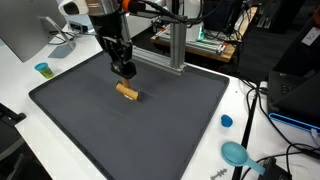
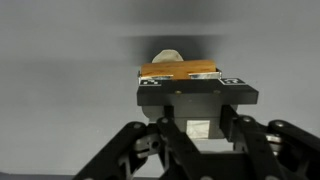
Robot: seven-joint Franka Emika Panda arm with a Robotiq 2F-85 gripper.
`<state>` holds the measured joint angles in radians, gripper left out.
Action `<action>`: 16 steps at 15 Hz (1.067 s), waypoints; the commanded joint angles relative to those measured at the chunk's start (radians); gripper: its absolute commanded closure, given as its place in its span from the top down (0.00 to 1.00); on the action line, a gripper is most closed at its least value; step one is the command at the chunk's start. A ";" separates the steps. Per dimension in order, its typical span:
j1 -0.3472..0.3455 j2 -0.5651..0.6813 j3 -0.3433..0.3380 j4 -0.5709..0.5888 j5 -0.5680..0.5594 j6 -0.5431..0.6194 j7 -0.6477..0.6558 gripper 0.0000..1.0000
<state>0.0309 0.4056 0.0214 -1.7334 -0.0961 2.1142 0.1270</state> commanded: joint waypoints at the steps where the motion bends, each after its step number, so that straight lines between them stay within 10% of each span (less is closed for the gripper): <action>1: 0.013 0.014 -0.034 0.000 -0.032 0.000 0.029 0.21; 16: 0.027 0.081 -0.078 0.028 -0.060 -0.104 0.119 0.21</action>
<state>0.0467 0.4361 -0.0295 -1.7177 -0.1168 2.0769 0.2207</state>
